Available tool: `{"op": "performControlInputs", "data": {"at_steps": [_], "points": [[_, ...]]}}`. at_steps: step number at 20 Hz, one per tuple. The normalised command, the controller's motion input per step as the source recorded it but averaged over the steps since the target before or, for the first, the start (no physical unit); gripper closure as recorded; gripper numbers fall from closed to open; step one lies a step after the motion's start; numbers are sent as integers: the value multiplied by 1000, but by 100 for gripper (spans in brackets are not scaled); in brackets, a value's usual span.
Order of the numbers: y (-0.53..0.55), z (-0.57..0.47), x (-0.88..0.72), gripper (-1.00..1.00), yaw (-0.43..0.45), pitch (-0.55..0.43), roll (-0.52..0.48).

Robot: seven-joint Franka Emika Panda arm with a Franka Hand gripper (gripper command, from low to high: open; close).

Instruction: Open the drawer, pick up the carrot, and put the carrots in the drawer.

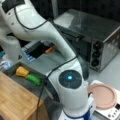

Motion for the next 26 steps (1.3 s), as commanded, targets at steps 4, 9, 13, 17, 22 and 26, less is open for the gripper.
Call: {"op": "performControlInputs", "data": {"at_steps": [4,9,13,17,22,26], "points": [[-66,-22,155,-100,-43,-11,148],[-66,-22,155,-100,-43,-12,148],[-66,-21,155,-100,-43,-12,148],[-66,-21,155,-100,-43,-12,148],[-66,-21,155,-100,-43,-12,148],[-66,-21,156,-100,-43,-12,148]]}}
